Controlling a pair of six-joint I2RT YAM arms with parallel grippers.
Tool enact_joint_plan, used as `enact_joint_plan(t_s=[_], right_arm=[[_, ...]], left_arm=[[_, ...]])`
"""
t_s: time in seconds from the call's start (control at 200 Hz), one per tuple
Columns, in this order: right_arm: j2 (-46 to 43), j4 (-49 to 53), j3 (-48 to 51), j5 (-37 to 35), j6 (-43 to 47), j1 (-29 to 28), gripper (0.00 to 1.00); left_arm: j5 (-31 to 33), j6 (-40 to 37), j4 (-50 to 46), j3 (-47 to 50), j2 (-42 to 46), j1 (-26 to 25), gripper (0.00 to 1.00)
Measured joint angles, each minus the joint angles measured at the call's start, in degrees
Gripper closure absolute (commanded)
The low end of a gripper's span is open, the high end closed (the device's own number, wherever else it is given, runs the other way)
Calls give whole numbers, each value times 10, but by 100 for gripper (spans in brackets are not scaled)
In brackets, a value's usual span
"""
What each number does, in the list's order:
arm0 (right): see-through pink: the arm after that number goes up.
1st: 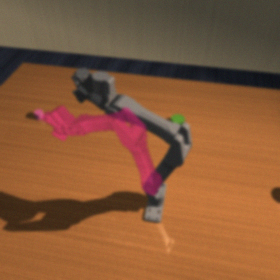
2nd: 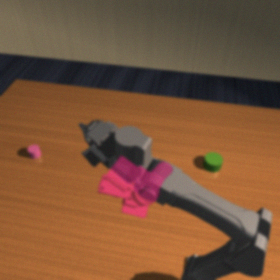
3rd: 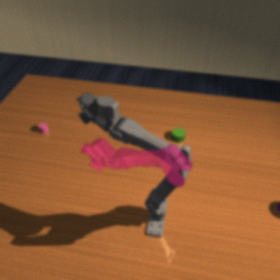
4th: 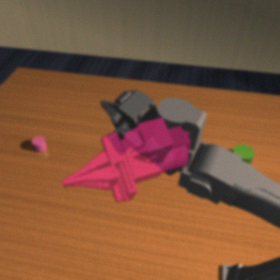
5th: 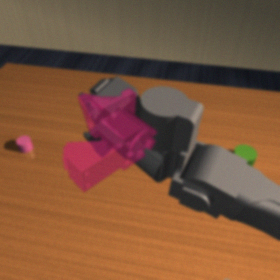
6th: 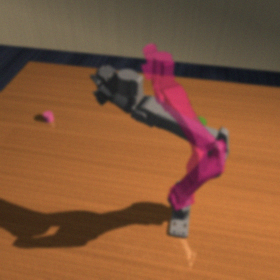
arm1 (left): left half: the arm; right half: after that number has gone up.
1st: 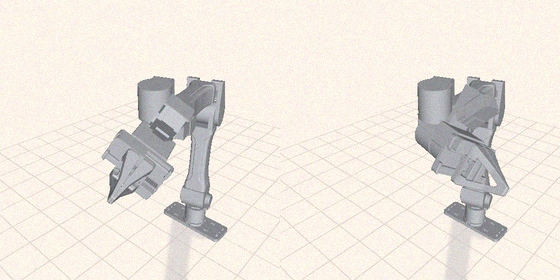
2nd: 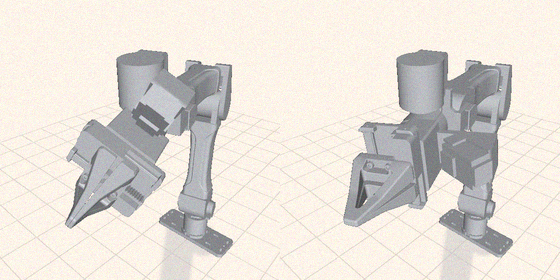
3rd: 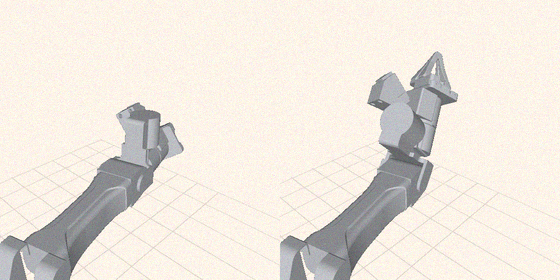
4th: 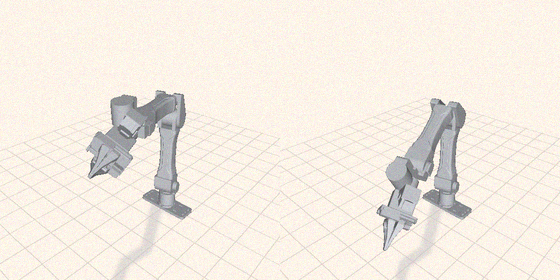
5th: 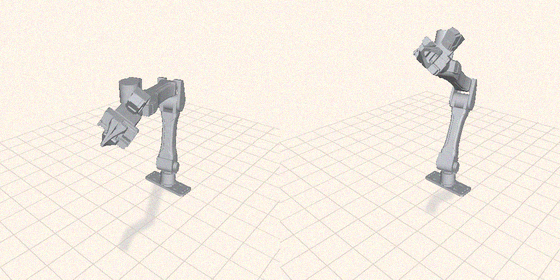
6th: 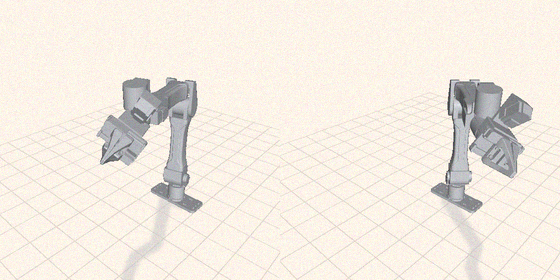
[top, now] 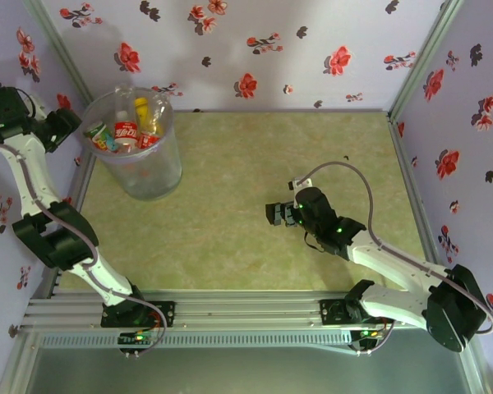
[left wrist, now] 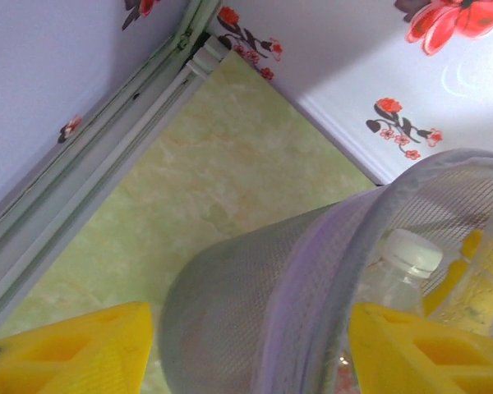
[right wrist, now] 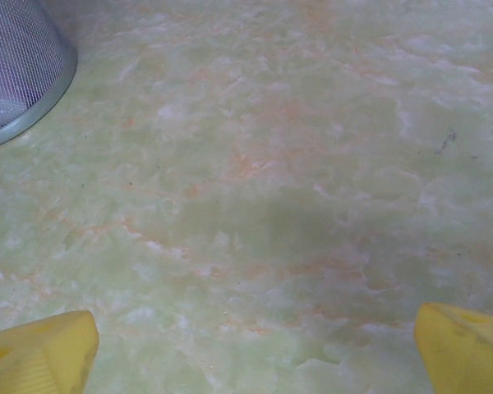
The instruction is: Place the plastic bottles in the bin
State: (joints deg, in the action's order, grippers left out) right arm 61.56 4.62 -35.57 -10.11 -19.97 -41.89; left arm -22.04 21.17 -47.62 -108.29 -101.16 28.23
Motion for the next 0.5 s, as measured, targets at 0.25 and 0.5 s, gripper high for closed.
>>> enact_joint_plan(t_s=[0.25,0.5], right_arm=[[3,0,0,0,0,0,1],[7,0,0,0,0,0,1]], left_arm=[[-19,10,24,8,-14,-23,43],[-26,10,43,15,-35,-70,44]])
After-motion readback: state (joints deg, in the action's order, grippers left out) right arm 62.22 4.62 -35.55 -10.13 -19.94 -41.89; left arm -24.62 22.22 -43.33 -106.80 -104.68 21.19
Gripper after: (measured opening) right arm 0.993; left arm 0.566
